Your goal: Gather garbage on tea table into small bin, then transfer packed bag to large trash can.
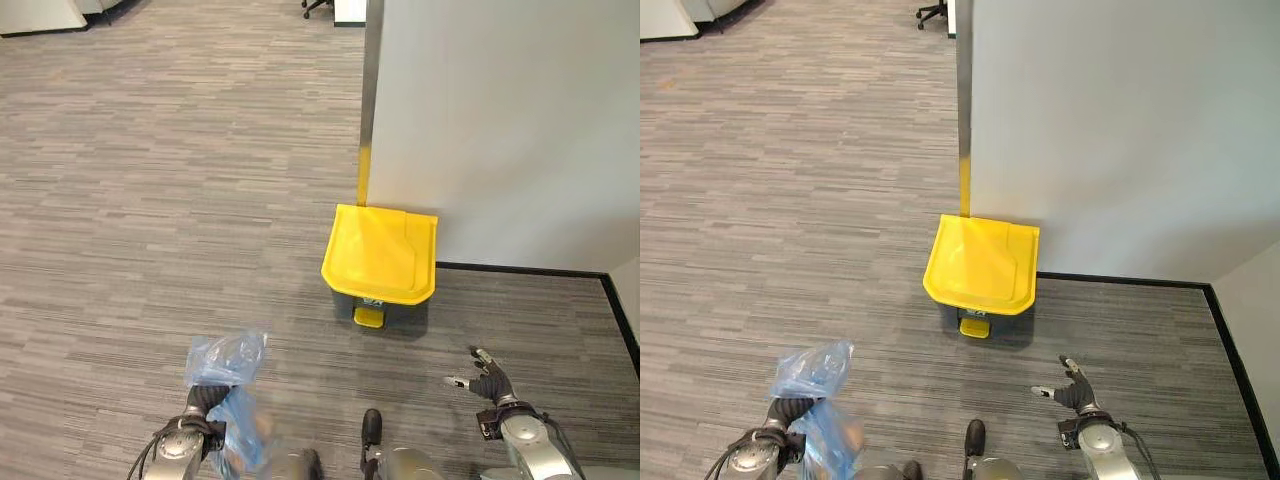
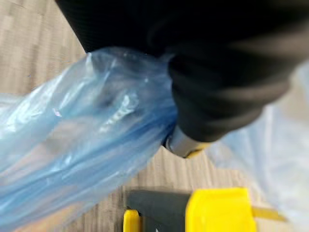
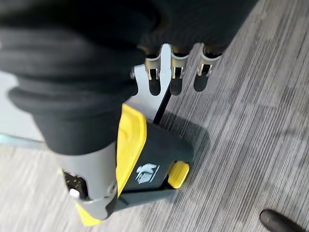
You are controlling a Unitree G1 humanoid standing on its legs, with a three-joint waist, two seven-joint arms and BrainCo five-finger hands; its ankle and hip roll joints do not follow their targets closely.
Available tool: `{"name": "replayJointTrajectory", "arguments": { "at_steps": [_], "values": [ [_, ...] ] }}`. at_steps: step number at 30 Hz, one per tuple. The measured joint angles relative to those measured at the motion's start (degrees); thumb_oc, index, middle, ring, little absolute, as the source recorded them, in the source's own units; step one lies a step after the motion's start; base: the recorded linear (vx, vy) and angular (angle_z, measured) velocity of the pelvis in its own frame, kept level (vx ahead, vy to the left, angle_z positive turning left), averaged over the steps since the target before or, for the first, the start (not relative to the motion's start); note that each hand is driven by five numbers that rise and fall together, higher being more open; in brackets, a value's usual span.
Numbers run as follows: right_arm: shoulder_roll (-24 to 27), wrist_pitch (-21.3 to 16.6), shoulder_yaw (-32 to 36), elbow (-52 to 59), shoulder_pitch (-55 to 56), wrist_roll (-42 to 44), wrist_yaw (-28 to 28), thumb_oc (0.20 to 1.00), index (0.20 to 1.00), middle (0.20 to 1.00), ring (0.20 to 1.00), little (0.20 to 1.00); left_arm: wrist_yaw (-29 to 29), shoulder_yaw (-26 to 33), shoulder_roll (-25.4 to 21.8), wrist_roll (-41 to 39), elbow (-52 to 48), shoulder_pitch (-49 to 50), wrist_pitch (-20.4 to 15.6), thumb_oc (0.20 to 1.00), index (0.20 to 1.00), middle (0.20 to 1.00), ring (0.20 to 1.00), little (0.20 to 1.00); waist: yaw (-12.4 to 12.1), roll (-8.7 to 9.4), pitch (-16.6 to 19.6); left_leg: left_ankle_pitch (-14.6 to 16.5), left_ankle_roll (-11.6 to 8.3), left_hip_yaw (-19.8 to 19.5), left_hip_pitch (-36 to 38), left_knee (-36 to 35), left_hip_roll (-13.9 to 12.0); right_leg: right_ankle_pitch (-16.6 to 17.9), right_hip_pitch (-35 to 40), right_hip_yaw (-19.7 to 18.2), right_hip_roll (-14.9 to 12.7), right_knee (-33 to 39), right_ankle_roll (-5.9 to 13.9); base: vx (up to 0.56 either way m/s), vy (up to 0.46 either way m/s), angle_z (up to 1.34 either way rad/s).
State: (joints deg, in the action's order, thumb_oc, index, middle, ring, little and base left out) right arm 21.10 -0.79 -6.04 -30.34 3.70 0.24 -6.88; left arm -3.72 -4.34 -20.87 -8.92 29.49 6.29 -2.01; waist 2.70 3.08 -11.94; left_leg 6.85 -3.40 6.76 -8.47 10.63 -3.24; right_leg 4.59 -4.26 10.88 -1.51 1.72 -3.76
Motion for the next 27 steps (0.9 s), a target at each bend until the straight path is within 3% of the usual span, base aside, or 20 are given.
{"name": "replayJointTrajectory", "arguments": {
  "at_steps": [1, 3, 6, 8, 10, 11, 13, 14, 17, 18, 20, 23, 25, 27],
  "values": [
    [0.22, 0.00, -0.03, -0.06, -0.30, 0.00, -0.05, 1.000, 1.000, 1.000, 1.000, 1.000, 0.02, -0.17, 0.11, 0.00, 0.00, -0.49, -0.01, 0.200, 0.200, 0.200, 0.200, 0.200, 0.04, 0.13, -0.22, -2.67, -1.22, -0.26, -2.92, -3.69, -1.81, 0.11, 0.17, -0.07, 0.57, 0.59, 0.22, 0.19, 0.157, -0.38],
    [0.36, 0.01, -0.03, -0.72, -0.38, 0.00, -0.12, 1.000, 1.000, 1.000, 1.000, 1.000, -0.02, -0.04, 0.17, 0.00, 0.00, -0.61, -0.04, 0.200, 0.200, 0.200, 0.200, 0.200, 0.06, -0.32, -1.65, -7.04, -2.48, -2.90, -3.40, -7.12, -2.89, 0.00, 3.20, -1.43, 1.74, 1.44, 0.35, 0.22, 0.240, -0.45],
    [0.35, 0.03, 0.01, -1.00, 0.48, 0.01, -0.25, 1.000, 1.000, 1.000, 1.000, 1.000, -0.10, -0.03, 0.65, -0.07, 0.00, -1.39, -0.31, 0.200, 0.200, 0.200, 0.200, 0.200, 0.07, -0.95, -2.03, -8.42, -2.43, -3.66, -5.26, -7.06, -3.16, -1.28, 4.29, -2.55, 1.65, 1.87, 1.89, 0.15, 0.230, -0.20],
    [0.32, 0.04, 0.03, -1.97, 0.52, 0.01, -0.20, 1.000, 1.000, 1.000, 1.000, 1.000, -0.09, -0.02, 0.70, -0.16, 0.02, -1.91, -0.35, 0.200, 0.200, 0.200, 0.200, 0.200, -0.04, -1.36, -2.34, -9.39, -1.40, -2.87, -4.31, -8.46, -3.42, -1.33, 4.68, -3.65, 1.28, 1.65, 2.88, 0.17, 0.292, -0.29],
    [0.88, 0.11, 0.49, -2.05, 0.85, -0.07, -0.16, 1.000, 1.000, 1.000, 1.000, 1.000, -0.01, -0.28, 1.08, -0.16, 0.10, -1.49, -0.36, 0.200, 0.200, 0.200, 0.200, 0.200, 0.16, -3.07, -2.54, -10.98, -0.21, -3.13, -1.75, -9.91, -3.11, -2.51, 5.48, -4.78, 1.17, 0.33, 4.67, 0.16, 0.314, -0.43],
    [0.65, 0.12, 0.21, -1.94, 0.76, -0.07, -0.07, 1.000, 1.000, 1.000, 1.000, 1.000, -0.05, -0.15, 0.89, -0.15, 0.48, -1.14, -0.32, 0.200, 0.200, 0.200, 0.200, 0.200, 0.02, -3.07, -2.51, -14.47, 2.13, -1.54, 0.28, -10.70, -1.16, -5.37, 4.57, -7.10, -1.33, -3.62, 6.97, 0.10, 0.262, -0.54],
    [-0.33, 0.16, -0.19, -1.31, 1.05, -0.12, 0.09, 1.000, 1.000, 1.000, 1.000, 1.000, -0.20, 0.00, -0.46, -0.13, -0.13, -2.26, -0.37, 0.200, 0.200, 0.200, 0.200, 0.200, -0.31, -1.35, -2.33, -13.12, 4.58, 1.68, 0.55, -10.56, 2.67, -7.25, 1.67, -8.42, -5.90, -6.97, 8.68, 0.11, 0.290, -0.55],
    [-1.13, 0.19, -0.22, -1.25, 0.30, -0.12, 0.12, 1.000, 1.000, 1.000, 1.000, 1.000, -0.46, 0.11, -1.19, -0.13, -0.10, -2.32, -0.33, 0.200, 0.200, 0.200, 0.200, 0.200, -0.78, -1.02, -2.37, -12.56, 5.39, 3.34, 0.56, -10.57, 3.37, -7.41, 0.52, -9.24, -6.85, -8.75, 8.92, 0.12, 0.239, -0.64],
    [-1.97, 0.18, -0.36, -1.09, -0.71, -0.12, 0.23, 1.000, 1.000, 1.000, 1.000, 1.000, -0.90, 0.45, -2.14, -0.13, 0.02, -2.56, -0.27, 0.200, 0.200, 0.200, 0.200, 0.200, -1.43, -0.89, -2.46, -11.12, 7.37, 4.83, 1.76, -10.21, 4.91, -7.78, -2.14, -9.35, -8.48, -14.01, 9.77, 0.13, 0.136, -0.33],
    [-2.00, 0.16, -0.48, -1.05, -0.97, -0.13, 0.25, 1.000, 1.000, 1.000, 1.000, 1.000, -1.35, 0.66, -2.47, -0.14, 0.00, -2.43, -0.31, 0.200, 0.200, 0.200, 0.200, 0.200, -1.70, -0.75, -2.50, -10.12, 8.16, 4.95, 3.59, -10.76, 5.25, -9.51, -3.93, -9.26, -8.81, -19.52, 11.02, 0.15, 0.081, -0.21],
    [-1.91, 0.16, -0.60, -0.67, -1.38, -0.12, 0.25, 1.000, 1.000, 1.000, 1.000, 1.000, -1.52, 1.52, -2.59, -0.14, 0.17, -1.54, -0.32, 0.200, 0.200, 0.200, 0.200, 0.200, -1.58, -0.33, -2.47, -9.32, 8.06, 5.67, 5.72, -12.17, 5.43, -11.53, -7.78, -9.50, -8.19, -22.91, 11.73, 0.15, 0.043, -0.17],
    [-1.88, 0.25, -2.46, -0.77, -1.33, -0.13, 0.23, 1.000, 1.000, 1.000, 1.000, 1.000, -2.09, 2.65, -2.74, -0.18, 0.49, -0.28, -0.34, 0.200, 0.200, 0.200, 0.200, 0.200, -1.48, 0.67, -2.30, -8.37, 7.86, 6.36, 6.41, -12.20, 5.59, -8.79, -13.80, -6.24, -6.47, -17.18, 10.89, 0.19, -0.077, 0.01],
    [-1.79, 0.82, -2.27, -1.41, 0.91, -0.12, 0.20, 1.000, 1.000, 1.000, 1.000, 1.000, -1.97, 2.61, -1.98, -0.22, -0.04, 0.54, -0.42, 0.200, 0.200, 0.200, 0.200, 0.200, -1.49, 1.27, -1.76, -7.81, 5.67, 4.22, 9.22, -11.85, 5.69, -3.50, -9.17, -7.76, -5.04, -11.25, 8.77, 0.20, -0.144, 0.46],
    [-1.75, 0.89, -1.75, -3.12, 1.46, -0.09, 0.06, 1.000, 1.000, 1.000, 1.000, 1.000, -1.84, 2.50, -1.48, -0.52, -0.16, 1.95, -0.52, 0.200, 0.200, 0.200, 0.200, 0.200, -1.52, 1.25, 0.41, -7.62, 4.78, 3.37, 9.54, -12.06, 4.57, 2.03, -6.61, -6.22, -3.72, -6.04, 6.92, 0.07, -0.074, 0.13]
  ]
}}
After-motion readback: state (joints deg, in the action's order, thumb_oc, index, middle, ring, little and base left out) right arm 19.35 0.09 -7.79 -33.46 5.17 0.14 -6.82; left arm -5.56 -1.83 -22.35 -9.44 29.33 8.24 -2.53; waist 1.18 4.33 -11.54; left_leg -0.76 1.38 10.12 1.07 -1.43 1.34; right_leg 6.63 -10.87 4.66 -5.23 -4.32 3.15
